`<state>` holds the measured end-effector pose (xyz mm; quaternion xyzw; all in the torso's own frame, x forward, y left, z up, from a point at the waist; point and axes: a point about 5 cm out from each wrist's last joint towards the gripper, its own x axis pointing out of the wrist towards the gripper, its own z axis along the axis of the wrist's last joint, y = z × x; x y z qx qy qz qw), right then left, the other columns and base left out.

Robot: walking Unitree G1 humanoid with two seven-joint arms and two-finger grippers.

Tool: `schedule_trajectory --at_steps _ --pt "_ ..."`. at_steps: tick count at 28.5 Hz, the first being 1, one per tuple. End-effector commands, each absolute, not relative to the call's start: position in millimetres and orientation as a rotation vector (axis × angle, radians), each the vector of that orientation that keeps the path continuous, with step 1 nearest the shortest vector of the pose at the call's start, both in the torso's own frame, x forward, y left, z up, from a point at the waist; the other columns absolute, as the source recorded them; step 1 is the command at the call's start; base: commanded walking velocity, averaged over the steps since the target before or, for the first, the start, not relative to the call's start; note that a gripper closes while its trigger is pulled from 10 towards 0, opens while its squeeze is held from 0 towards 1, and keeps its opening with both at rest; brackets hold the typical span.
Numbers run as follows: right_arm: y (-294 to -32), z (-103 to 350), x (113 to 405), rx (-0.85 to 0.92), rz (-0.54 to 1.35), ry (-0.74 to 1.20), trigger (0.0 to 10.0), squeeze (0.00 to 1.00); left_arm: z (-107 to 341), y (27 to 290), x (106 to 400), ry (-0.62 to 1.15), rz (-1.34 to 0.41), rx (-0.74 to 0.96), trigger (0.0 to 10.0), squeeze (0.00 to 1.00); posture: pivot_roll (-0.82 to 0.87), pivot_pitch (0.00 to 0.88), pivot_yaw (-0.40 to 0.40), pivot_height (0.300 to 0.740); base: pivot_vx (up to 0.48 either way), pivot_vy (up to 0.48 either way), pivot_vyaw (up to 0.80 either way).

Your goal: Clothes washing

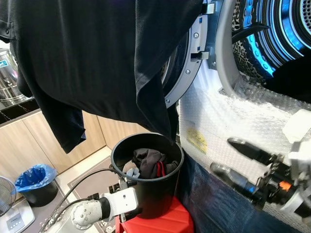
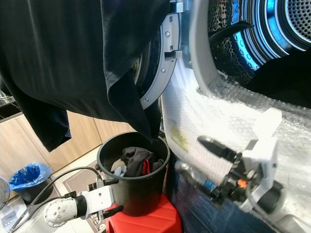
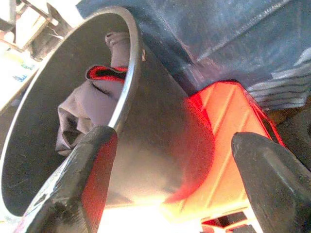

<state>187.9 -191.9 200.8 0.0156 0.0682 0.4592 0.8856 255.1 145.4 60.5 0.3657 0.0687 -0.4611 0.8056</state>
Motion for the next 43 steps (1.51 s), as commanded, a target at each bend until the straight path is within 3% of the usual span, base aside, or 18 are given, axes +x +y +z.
schedule_trajectory --at_steps 1,30,35,43 --pt "-192.5 194.3 188.4 0.021 0.959 0.165 10.0 0.0 65.1 155.5 258.8 0.148 -0.973 0.804 10.0 0.0 -0.17 0.0 0.075 0.74 0.0 0.0 0.0" --pt "-192.5 194.3 188.4 0.021 0.959 0.165 10.0 0.0 65.1 155.5 258.8 0.148 -0.973 0.804 10.0 0.0 -0.17 0.0 0.075 0.74 0.0 0.0 0.0" --pt "-193.9 144.7 171.4 0.104 0.945 0.309 10.0 0.0 71.4 176.2 276.8 0.165 -0.934 0.797 10.0 0.0 -0.18 0.0 0.07 0.74 0.0 0.0 0.0" --pt "-194.2 137.5 172.5 0.097 0.935 0.329 10.0 0.0 72.0 177.2 277.5 0.163 -0.93 0.8 10.0 0.0 -0.18 0.0 0.07 0.74 0.0 0.0 0.0"
